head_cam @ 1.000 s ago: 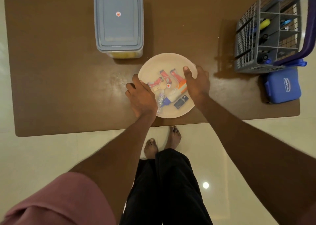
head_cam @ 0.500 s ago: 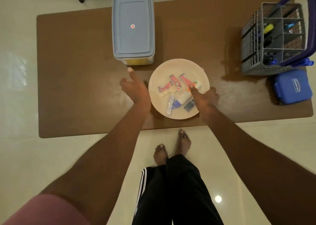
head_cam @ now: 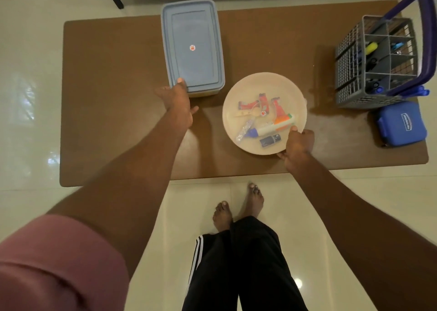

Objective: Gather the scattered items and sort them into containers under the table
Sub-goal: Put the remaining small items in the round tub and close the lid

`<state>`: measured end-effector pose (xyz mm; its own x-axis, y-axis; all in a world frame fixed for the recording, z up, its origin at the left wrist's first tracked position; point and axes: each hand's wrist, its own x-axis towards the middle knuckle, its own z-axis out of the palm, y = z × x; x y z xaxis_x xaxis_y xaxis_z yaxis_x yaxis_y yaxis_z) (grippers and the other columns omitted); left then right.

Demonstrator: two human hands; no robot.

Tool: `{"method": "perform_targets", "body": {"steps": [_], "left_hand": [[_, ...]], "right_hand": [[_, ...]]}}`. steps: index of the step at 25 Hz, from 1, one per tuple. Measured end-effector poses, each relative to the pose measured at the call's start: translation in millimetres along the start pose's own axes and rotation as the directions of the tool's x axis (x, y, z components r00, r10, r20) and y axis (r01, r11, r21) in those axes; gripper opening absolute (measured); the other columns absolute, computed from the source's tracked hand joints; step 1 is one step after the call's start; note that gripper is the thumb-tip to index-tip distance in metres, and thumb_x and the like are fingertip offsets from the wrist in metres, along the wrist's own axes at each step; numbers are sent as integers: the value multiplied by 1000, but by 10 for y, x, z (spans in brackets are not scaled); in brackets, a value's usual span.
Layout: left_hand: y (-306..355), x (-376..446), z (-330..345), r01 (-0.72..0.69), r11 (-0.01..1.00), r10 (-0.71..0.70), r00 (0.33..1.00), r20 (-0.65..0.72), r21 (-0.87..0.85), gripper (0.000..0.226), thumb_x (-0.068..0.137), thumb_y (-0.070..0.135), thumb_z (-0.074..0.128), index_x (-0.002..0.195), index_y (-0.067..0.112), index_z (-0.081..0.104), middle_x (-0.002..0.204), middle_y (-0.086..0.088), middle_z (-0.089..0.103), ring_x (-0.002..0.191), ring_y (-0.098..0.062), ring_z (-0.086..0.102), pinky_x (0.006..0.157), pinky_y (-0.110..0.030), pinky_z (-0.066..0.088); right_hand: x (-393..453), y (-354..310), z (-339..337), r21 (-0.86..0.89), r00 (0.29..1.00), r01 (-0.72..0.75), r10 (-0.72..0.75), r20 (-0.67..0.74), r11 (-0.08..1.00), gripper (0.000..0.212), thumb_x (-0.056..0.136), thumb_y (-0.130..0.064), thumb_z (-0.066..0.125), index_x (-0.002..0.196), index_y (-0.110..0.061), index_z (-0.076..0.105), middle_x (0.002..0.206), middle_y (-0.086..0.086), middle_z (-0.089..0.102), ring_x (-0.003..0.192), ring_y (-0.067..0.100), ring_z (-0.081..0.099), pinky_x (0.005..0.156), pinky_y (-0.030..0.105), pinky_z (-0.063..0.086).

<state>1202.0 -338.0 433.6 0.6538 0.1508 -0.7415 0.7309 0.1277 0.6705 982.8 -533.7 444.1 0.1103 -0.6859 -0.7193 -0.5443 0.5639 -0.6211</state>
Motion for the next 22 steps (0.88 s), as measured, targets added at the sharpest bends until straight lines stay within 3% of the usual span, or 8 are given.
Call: {"method": "perform_targets", "body": {"steps": [3,7,10,14,17,19,22], "left_hand": [[-77,-102,-277,-34,997,37,998,-41,74,35,99,45,56,125,24,47,129,-5,58,111,-28,62,74,-48,62],[-236,-300,-784,-48,999,46,993,107,13,36,97,46,60,124,23,49,130,-9,61,116,-31,64,76,-53,62],[-481,-517,-1143,-65,998,68,988,139,-23,33,94,45,67,112,23,50,127,-10,63,113,-30,66,87,-58,58],[-779,-809,-1384,-26,993,39,993,113,-116,35,84,48,77,105,27,58,121,-7,66,109,-28,66,94,-57,54],[-995,-948,-1434,7,959,34,990,140,-284,38,83,36,81,112,21,62,122,-12,65,105,-28,65,83,-38,59],[-1063,-1012,-1464,-8,930,78,981,176,-367,38,84,30,81,116,18,66,114,-9,67,97,-22,63,69,-27,51],[-1165,-1120,-1564,-42,934,116,975,190,-355,38,90,35,74,124,21,64,113,-5,69,96,-20,62,63,-25,41]], "right_hand": [[-65,24,-49,135,991,-107,95,91,985,30,107,-28,53,134,-17,51,120,7,66,105,27,68,70,44,59],[-189,137,-70,207,969,-194,154,195,959,32,105,-26,58,135,-16,54,123,12,68,105,32,67,67,46,55],[-309,261,-51,310,935,-264,163,316,913,30,104,-21,59,134,-17,55,123,12,66,104,32,67,74,49,56],[-466,381,-47,360,873,-357,172,456,862,12,103,-13,59,115,-14,59,118,14,60,104,34,64,92,49,55],[-564,455,-52,356,851,-381,172,497,853,32,99,-12,61,130,-11,57,122,16,57,109,39,63,88,49,57],[-613,524,-65,364,837,-394,165,522,844,41,98,-12,63,137,-10,54,122,18,58,115,40,62,85,48,59],[-702,648,-126,377,832,-392,149,535,839,43,98,-10,62,139,-9,53,122,17,60,118,39,62,76,42,64]]}}
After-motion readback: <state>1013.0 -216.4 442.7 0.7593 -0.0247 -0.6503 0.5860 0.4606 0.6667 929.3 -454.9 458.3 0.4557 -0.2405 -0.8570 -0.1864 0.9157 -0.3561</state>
